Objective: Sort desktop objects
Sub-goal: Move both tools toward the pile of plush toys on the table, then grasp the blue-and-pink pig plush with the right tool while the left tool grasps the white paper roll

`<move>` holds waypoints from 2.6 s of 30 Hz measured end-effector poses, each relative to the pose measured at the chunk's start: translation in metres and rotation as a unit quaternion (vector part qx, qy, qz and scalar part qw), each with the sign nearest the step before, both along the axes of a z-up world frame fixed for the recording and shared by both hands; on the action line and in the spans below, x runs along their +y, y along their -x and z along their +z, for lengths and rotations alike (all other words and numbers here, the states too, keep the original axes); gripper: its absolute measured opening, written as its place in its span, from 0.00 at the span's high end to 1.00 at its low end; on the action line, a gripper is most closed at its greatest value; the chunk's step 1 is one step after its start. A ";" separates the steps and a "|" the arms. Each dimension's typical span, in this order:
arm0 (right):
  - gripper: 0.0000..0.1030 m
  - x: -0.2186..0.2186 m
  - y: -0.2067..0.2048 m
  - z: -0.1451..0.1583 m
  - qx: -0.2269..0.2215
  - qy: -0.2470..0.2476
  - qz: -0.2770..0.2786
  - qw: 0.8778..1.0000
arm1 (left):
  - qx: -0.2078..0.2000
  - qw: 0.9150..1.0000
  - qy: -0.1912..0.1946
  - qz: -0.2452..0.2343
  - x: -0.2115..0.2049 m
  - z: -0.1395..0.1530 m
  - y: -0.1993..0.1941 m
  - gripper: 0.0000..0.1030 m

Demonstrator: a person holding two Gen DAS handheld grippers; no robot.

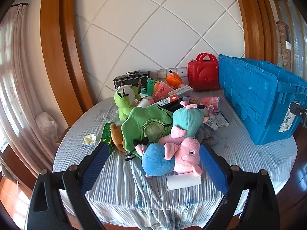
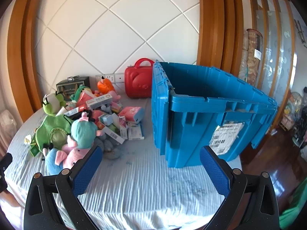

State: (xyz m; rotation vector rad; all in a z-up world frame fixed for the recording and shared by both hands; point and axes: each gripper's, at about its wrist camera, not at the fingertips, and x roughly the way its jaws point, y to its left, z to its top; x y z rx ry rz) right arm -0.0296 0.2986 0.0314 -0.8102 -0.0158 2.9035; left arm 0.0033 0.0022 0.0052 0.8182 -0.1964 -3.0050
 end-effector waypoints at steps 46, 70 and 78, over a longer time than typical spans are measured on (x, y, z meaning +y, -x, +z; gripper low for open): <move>0.00 -0.001 0.019 -0.016 -0.016 0.011 0.075 0.997 | -0.014 0.998 0.014 0.067 -0.002 -0.018 -0.007 0.07; 0.00 -0.136 0.158 -0.109 -0.144 0.080 0.256 0.953 | -0.042 0.999 0.019 0.013 -0.078 -0.077 0.092 0.07; 0.00 -0.211 0.156 -0.144 -0.149 -0.075 0.422 0.891 | -0.067 0.997 0.022 -0.027 -0.100 -0.100 0.127 0.07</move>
